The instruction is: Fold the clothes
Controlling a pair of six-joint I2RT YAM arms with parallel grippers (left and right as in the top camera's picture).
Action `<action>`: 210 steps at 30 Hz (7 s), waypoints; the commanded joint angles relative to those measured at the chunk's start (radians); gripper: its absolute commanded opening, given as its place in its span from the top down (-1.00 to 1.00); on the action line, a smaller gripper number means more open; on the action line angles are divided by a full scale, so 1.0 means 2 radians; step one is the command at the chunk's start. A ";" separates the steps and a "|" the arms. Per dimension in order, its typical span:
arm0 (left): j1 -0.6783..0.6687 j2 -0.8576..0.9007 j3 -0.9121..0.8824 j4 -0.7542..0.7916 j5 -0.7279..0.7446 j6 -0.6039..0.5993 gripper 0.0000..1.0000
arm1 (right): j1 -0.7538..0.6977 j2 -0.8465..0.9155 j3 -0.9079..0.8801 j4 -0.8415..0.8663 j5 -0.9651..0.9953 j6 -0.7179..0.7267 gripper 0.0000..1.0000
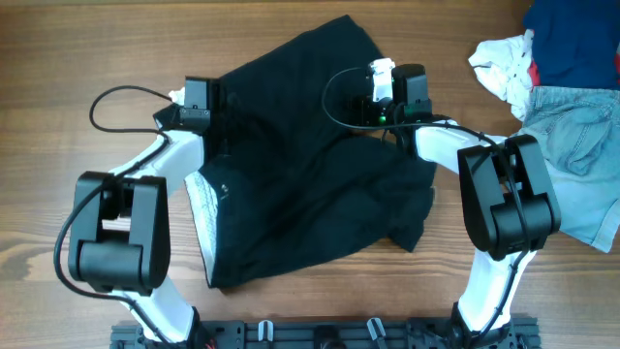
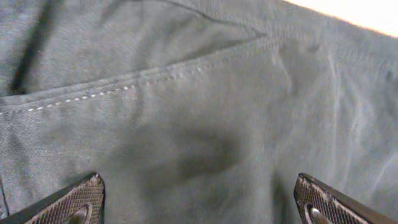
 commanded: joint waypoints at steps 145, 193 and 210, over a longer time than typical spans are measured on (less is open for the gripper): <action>-0.099 -0.588 -0.034 -0.686 -0.116 -0.304 0.92 | -0.106 -0.475 0.048 -0.689 -0.010 0.000 0.92; 0.052 -0.161 -0.032 -0.129 -0.353 -0.161 -1.00 | -0.008 -0.061 0.051 0.054 -0.037 0.003 -1.00; 0.052 -0.260 -0.033 -0.261 -0.150 -0.006 -1.00 | -0.003 -0.130 0.102 -0.305 -0.059 -0.158 -0.98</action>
